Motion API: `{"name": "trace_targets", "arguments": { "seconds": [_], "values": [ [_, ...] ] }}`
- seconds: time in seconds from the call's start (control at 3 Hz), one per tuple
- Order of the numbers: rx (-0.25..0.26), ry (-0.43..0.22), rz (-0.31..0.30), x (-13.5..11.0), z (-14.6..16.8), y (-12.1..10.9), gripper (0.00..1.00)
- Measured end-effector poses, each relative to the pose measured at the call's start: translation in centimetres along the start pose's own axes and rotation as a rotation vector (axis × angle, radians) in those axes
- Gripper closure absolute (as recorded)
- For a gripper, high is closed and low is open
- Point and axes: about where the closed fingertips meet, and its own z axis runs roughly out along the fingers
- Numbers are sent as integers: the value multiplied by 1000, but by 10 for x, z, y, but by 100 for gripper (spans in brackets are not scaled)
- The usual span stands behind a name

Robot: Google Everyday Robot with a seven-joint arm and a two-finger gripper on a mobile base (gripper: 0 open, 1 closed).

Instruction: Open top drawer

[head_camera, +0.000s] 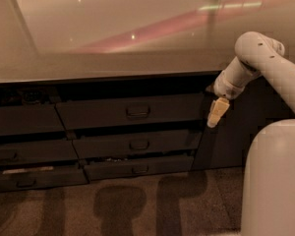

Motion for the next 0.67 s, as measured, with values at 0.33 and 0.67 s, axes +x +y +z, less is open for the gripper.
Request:
{"name": "trace_targets", "arguments": {
  "seconds": [0.33,0.67],
  "values": [
    [-8,-2,-1,1,0,5,0],
    [-8,-2,-1,1,0,5,0]
  ]
}}
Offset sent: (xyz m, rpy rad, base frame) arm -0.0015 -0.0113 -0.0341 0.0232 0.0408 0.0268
